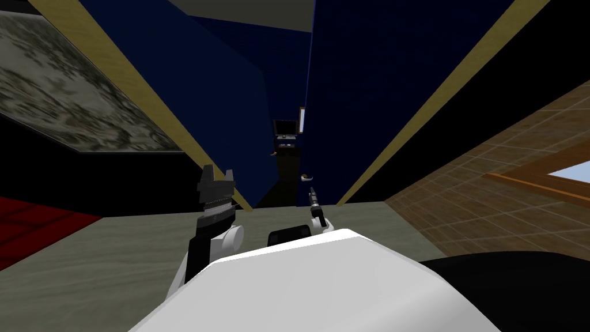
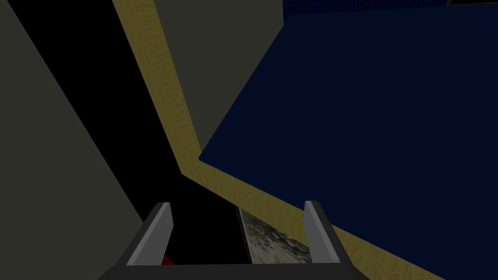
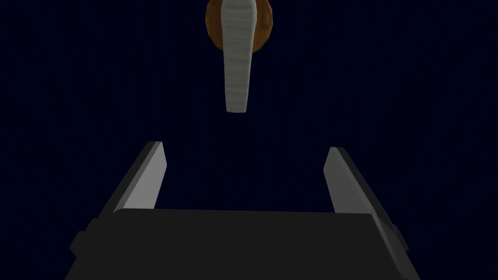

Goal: Push the door open

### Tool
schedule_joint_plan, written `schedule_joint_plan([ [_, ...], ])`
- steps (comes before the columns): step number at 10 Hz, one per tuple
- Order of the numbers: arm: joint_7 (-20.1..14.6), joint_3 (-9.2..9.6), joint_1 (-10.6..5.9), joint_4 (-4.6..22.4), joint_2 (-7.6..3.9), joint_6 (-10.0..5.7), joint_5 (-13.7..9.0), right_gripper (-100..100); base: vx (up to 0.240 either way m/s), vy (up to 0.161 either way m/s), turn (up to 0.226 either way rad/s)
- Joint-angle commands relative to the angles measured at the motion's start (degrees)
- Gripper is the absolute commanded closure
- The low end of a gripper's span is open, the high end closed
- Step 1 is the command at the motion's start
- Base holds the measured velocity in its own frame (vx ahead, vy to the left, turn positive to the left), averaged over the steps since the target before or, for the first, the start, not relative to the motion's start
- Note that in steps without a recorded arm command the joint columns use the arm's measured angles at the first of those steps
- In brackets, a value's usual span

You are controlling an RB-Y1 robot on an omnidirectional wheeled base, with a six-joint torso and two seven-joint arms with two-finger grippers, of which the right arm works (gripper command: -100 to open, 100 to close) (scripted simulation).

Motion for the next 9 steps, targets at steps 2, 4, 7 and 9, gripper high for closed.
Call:
schedule_joint_plan([
  [2, -0.04, -0.12, -0.16, 0.27, -1.64, 0.0, -0.07, -100, 0.073, -0.002, 0.009],
  [4, -0.04, -0.31, -0.38, 0.65, -3.06, -0.1, -0.17, -100, 0.162, -0.014, 0.017],
  [7, -0.05, -0.65, -0.77, 1.34, -3.5, -0.26, -0.35, -100, 0.198, -0.019, 0.018],
  [9, -0.05, -0.9, -1.06, 1.85, -2.16, -0.38, -0.49, -100, 0.209, -0.028, 0.017],
])
